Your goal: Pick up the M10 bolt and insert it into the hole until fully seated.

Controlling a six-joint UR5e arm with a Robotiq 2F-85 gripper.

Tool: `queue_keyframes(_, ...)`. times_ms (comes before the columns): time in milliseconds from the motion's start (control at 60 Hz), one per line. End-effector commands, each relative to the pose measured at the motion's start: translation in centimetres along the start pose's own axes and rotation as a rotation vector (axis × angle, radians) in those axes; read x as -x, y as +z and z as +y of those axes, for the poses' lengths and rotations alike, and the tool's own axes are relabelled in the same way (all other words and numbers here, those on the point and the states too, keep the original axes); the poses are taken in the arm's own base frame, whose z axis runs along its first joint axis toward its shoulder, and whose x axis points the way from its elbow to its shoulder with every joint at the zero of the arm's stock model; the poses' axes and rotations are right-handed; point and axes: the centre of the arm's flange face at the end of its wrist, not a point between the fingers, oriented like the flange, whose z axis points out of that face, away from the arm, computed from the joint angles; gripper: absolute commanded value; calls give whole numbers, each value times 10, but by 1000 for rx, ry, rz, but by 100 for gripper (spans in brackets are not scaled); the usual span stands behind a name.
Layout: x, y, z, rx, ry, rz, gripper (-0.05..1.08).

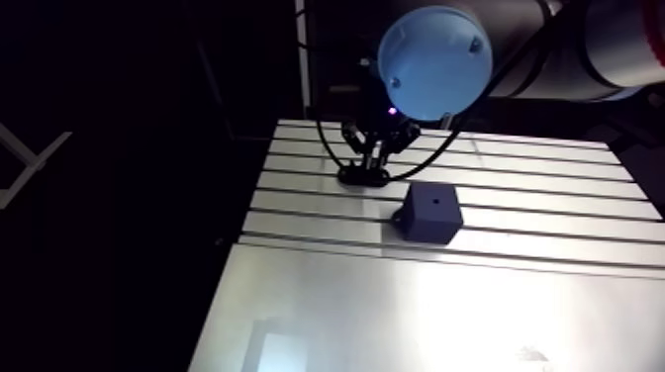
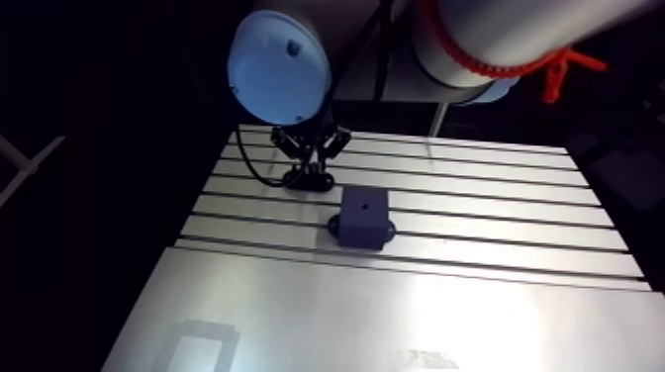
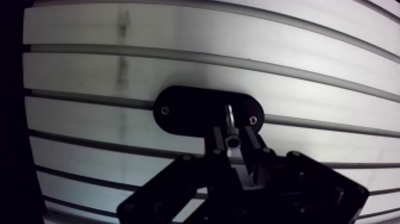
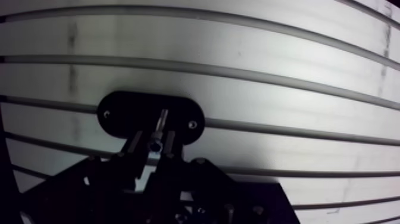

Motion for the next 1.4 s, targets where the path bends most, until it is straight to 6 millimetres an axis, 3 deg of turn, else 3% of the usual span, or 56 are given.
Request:
queue_keyframes(17, 0, 0, 0, 0, 1, 0, 73)
queue_keyframes(283, 0, 0, 0, 0, 0, 2, 80)
queue_keyframes(783, -8, -20, 0, -5, -4, 74, 91)
queue_keyframes(1067, -8, -41, 0, -3, -5, 81, 95)
queue_keyframes(1400, -1, -67, 6, -3, -38, -5, 108)
